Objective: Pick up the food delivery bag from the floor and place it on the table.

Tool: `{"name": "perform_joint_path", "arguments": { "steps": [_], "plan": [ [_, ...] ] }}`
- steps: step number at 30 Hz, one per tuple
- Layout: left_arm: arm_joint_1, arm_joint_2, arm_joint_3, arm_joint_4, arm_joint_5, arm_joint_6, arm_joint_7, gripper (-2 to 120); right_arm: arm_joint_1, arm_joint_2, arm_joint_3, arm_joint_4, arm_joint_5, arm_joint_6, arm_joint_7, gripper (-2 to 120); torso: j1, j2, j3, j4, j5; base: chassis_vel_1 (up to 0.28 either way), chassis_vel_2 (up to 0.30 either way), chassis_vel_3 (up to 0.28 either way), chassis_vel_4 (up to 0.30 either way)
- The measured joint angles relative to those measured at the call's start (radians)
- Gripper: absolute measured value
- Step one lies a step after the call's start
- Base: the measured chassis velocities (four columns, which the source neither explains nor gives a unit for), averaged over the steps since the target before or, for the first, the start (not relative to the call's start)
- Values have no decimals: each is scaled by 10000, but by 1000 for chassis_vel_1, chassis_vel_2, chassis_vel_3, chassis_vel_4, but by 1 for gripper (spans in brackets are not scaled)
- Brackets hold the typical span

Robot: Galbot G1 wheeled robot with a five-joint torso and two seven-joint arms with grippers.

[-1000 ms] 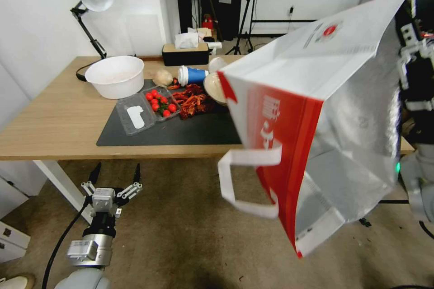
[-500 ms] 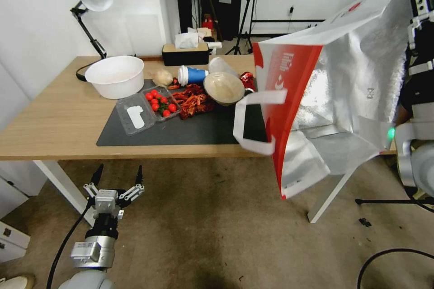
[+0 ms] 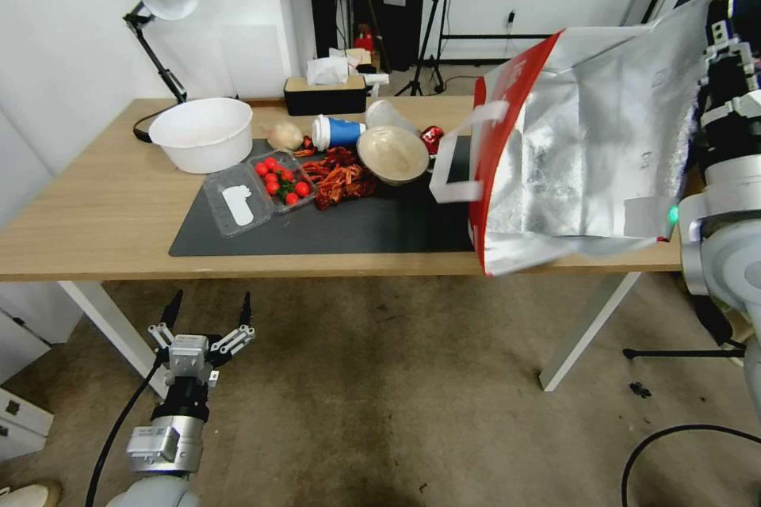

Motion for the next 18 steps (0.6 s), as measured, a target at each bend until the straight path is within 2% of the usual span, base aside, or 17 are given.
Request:
{"name": "perform_joint_path", "arguments": {
  "steps": [10, 18],
  "plan": [
    [-31, -19, 81, 68, 29, -23, 0, 100, 51, -338, 221, -649, -133, -293, 67, 0, 0, 0, -1, 0, 0, 0, 0, 0, 0],
    [-43, 8, 86, 114, 36, -52, -2, 100, 247, -394, -43, -1216, -383, -443, -9, 0, -1, 0, -1, 0, -2, 0, 0, 0, 0]
  ]
}}
